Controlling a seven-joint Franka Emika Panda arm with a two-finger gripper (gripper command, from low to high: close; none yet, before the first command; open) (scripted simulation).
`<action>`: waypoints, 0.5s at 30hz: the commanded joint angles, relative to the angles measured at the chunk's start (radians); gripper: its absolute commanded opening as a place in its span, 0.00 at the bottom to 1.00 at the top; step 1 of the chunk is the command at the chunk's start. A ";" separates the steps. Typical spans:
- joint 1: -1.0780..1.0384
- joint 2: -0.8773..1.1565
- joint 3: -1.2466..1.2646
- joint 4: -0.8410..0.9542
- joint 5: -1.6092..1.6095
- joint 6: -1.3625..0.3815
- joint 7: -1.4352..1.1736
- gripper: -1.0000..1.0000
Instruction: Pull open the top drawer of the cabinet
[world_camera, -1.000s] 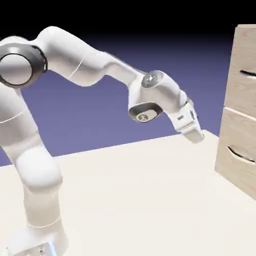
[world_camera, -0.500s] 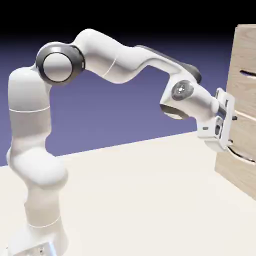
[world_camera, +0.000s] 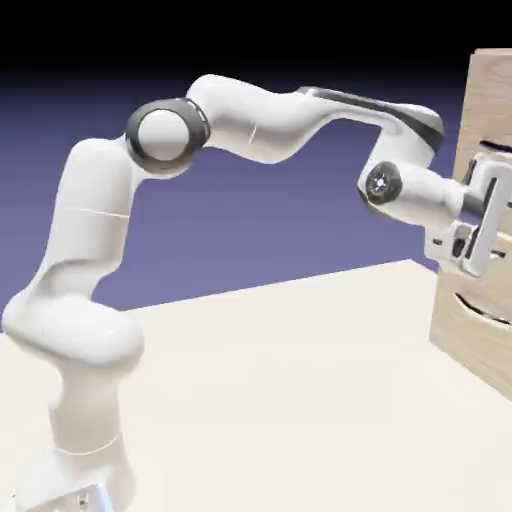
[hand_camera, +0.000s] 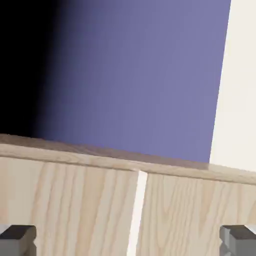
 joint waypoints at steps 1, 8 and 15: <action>0.015 0.022 -0.020 0.025 0.044 -0.002 -0.005 0.50; 0.117 0.176 -0.157 0.202 0.348 -0.018 -0.041 0.50; 0.160 0.300 -0.237 0.355 0.524 -0.022 -0.025 0.50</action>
